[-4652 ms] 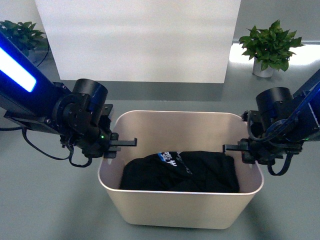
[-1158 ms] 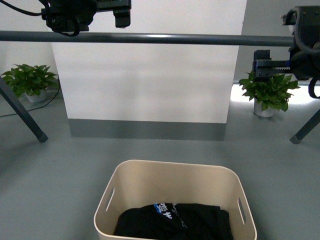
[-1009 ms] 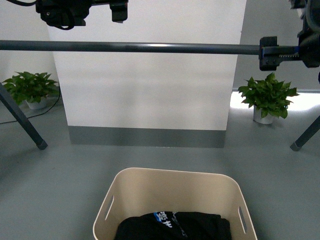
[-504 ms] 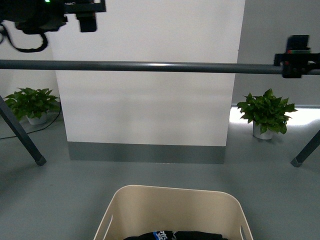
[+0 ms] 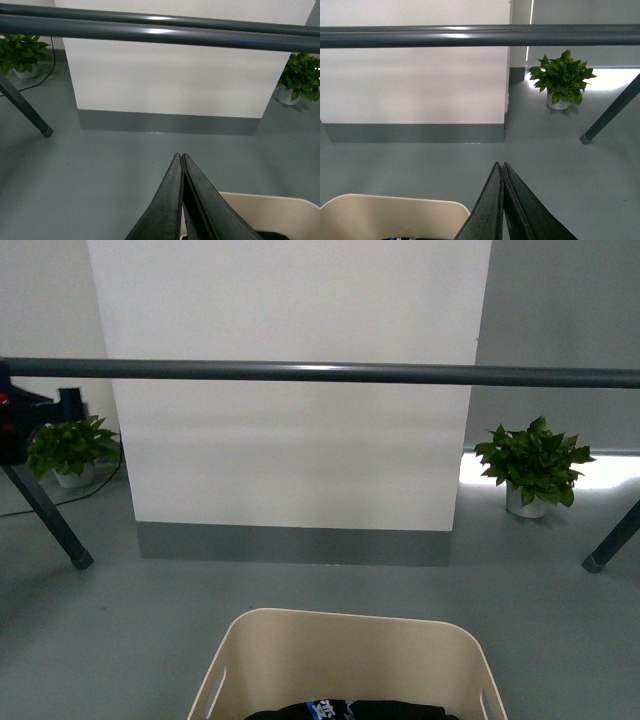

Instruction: Move hamper under clothes hanger

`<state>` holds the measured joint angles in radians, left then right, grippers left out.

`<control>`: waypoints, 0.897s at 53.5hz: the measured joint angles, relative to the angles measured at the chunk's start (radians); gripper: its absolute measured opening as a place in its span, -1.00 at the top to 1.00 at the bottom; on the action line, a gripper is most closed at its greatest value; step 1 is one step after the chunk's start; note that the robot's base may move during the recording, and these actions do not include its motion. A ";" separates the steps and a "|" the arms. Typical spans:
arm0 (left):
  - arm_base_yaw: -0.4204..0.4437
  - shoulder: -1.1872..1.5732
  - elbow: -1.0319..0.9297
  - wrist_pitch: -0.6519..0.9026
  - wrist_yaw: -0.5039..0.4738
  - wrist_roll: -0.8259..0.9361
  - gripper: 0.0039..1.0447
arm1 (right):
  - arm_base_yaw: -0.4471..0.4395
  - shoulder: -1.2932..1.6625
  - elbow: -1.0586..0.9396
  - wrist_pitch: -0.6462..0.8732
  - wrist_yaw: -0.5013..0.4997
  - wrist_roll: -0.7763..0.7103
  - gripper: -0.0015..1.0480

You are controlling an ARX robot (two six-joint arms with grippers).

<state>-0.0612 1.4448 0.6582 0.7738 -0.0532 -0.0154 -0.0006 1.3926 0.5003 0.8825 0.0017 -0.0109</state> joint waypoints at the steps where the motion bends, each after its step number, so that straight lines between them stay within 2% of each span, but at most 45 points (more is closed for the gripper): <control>1: 0.001 -0.008 -0.012 0.005 0.001 0.000 0.94 | 0.000 -0.007 -0.009 0.003 0.000 0.000 0.96; 9: 0.011 -0.092 -0.127 0.051 0.007 0.001 0.94 | 0.000 -0.080 -0.103 0.023 0.000 0.000 0.96; 13: 0.034 -0.125 -0.174 0.064 0.048 0.003 0.94 | 0.000 -0.111 -0.138 0.026 0.000 0.000 0.96; 23: 0.061 -0.235 -0.324 0.089 0.050 0.003 0.94 | 0.000 -0.229 -0.254 0.026 0.000 0.000 0.96; 48: 0.060 -0.441 -0.495 0.059 0.054 0.006 0.94 | 0.000 -0.447 -0.388 -0.063 0.000 0.000 0.96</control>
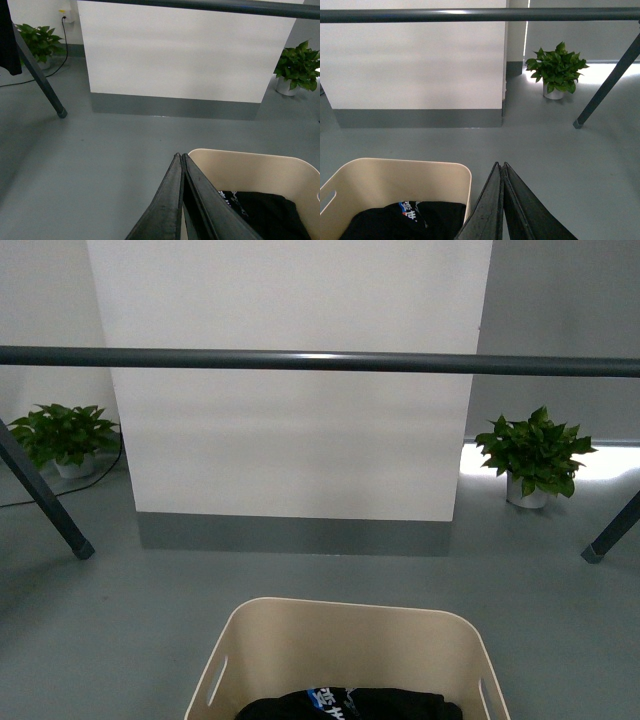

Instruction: Move hamper under clothes hanger

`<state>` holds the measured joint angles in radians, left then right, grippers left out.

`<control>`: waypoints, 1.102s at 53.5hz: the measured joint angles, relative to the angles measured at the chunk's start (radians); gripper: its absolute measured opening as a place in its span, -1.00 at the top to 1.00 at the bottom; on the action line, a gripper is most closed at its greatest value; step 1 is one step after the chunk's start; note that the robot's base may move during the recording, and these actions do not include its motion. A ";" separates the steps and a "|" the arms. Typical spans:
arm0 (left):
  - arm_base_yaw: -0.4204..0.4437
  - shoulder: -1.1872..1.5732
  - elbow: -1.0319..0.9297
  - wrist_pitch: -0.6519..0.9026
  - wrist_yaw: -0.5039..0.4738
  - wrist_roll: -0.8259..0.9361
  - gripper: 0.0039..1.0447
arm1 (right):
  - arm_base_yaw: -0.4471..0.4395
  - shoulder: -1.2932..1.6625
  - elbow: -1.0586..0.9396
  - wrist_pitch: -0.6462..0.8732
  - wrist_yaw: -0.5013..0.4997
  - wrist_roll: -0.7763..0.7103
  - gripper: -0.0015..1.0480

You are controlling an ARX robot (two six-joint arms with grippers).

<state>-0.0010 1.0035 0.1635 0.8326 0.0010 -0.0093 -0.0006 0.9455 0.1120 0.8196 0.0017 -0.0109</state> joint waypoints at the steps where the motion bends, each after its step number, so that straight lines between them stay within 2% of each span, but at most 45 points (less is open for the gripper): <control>1: 0.000 -0.012 -0.007 -0.005 0.000 0.000 0.94 | 0.000 -0.013 -0.006 -0.008 0.000 0.000 0.96; 5: 0.000 -0.069 -0.037 -0.034 0.000 0.000 0.94 | 0.000 -0.073 -0.028 -0.045 0.000 0.000 0.96; 10: 0.000 -0.133 -0.065 -0.071 0.000 0.000 0.94 | 0.000 -0.090 -0.071 -0.008 0.000 0.000 0.96; 17: 0.000 -0.218 -0.093 -0.126 0.000 0.001 0.94 | 0.000 -0.179 -0.097 -0.087 0.000 0.000 0.96; 23: 0.000 -0.240 -0.137 -0.097 0.000 0.001 0.94 | 0.000 -0.259 -0.102 -0.154 0.000 0.000 0.96; 37: 0.000 -0.443 -0.145 -0.281 0.000 0.003 0.94 | 0.000 -0.459 -0.106 -0.338 0.000 0.000 0.96; 59: 0.000 -0.683 -0.146 -0.509 0.000 0.003 0.94 | 0.000 -0.669 -0.107 -0.541 0.000 0.000 0.96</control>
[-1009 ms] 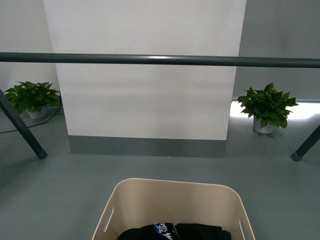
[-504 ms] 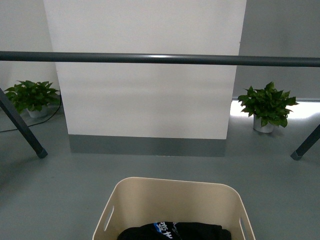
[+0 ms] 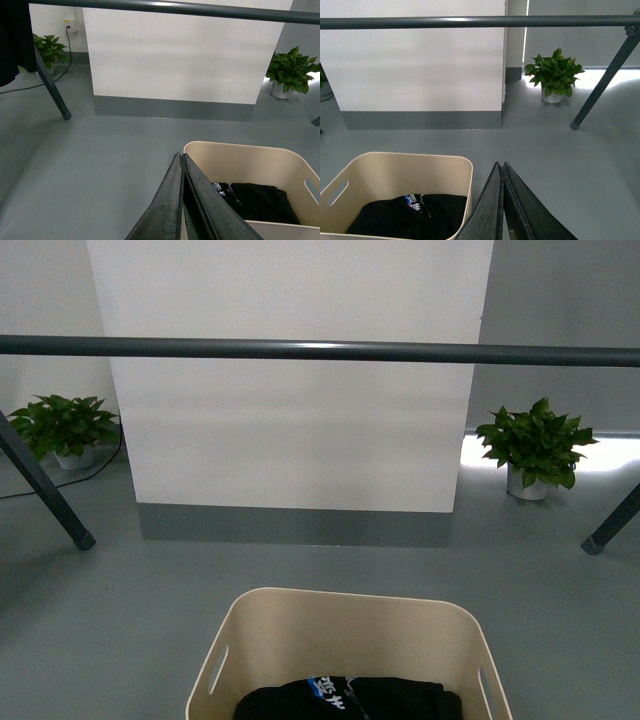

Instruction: Move hamper under clothes hanger

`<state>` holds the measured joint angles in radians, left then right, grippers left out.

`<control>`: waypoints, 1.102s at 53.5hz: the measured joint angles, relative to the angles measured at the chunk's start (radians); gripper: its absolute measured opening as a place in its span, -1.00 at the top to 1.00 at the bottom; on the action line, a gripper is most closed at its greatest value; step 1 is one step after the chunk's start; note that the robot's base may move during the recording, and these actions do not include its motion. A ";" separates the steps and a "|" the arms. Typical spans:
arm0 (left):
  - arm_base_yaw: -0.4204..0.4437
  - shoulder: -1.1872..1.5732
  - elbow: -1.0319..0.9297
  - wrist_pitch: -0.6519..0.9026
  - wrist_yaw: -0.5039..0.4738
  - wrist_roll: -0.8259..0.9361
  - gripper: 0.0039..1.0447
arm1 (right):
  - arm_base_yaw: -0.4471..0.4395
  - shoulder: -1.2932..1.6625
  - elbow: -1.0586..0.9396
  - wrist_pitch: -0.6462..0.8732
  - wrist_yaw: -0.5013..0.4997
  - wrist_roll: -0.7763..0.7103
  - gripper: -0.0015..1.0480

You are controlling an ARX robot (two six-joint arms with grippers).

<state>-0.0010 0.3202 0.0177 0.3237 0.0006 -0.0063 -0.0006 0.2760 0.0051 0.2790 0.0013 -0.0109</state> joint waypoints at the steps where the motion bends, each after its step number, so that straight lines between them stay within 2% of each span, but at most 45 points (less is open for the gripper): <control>1: 0.000 -0.011 0.000 -0.011 0.000 0.000 0.94 | 0.000 -0.011 0.000 -0.010 0.000 0.000 0.96; 20: 0.000 -0.119 0.000 -0.119 0.000 0.000 0.94 | 0.000 -0.106 0.000 -0.106 0.000 0.000 0.96; 25: 0.000 -0.144 0.000 -0.145 -0.001 0.000 0.94 | 0.000 -0.241 0.001 -0.270 0.000 0.000 0.96; 31: 0.000 -0.286 0.000 -0.310 0.000 0.000 0.94 | 0.000 -0.272 0.001 -0.278 0.001 0.000 0.96; 48: 0.000 -0.315 0.000 -0.322 0.000 0.000 0.94 | 0.000 -0.272 0.001 -0.278 -0.002 0.000 0.96; 51: 0.000 -0.315 0.000 -0.322 0.000 0.000 0.78 | 0.000 -0.272 0.001 -0.278 -0.002 0.000 0.93; 52: 0.000 -0.315 0.000 -0.322 0.000 0.000 0.67 | 0.000 -0.272 0.001 -0.278 -0.002 0.000 0.84; 59: 0.000 -0.315 0.000 -0.322 0.000 0.000 0.33 | 0.000 -0.272 0.001 -0.278 -0.002 0.000 0.51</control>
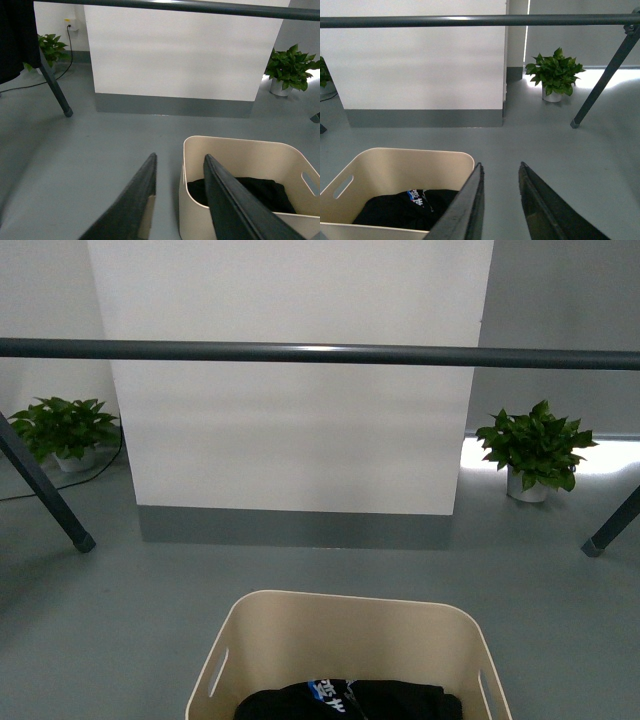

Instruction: Move hamper under clothes hanger

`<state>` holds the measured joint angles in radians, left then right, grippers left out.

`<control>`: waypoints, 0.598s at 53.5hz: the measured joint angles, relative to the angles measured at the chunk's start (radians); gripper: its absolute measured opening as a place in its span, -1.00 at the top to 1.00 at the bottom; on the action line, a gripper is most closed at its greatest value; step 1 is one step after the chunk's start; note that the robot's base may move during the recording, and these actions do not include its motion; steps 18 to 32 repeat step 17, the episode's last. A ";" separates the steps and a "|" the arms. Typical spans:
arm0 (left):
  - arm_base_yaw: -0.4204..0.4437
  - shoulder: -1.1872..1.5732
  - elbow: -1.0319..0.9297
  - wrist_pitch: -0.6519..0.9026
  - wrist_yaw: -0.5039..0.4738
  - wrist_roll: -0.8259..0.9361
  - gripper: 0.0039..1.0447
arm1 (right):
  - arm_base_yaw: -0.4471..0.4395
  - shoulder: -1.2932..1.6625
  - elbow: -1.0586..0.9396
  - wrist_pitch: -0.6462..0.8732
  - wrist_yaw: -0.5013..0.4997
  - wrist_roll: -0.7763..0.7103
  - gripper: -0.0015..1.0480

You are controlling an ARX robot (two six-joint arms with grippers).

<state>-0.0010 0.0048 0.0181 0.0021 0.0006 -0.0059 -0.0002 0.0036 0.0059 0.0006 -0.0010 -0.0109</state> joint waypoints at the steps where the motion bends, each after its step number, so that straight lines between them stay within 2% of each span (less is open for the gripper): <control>1: 0.000 0.000 0.000 0.000 0.000 0.000 0.29 | 0.000 0.000 0.000 0.000 0.000 0.000 0.47; 3: 0.000 0.000 0.000 0.000 0.000 0.000 0.19 | 0.000 0.000 0.000 0.000 0.000 0.000 0.37; 17: 0.000 0.000 0.000 0.000 0.000 0.000 -0.90 | 0.000 0.000 0.000 0.000 0.000 0.000 -0.71; 32: 0.000 0.000 0.000 0.000 0.000 0.000 -0.90 | 0.000 0.000 0.000 0.000 0.000 0.000 -0.71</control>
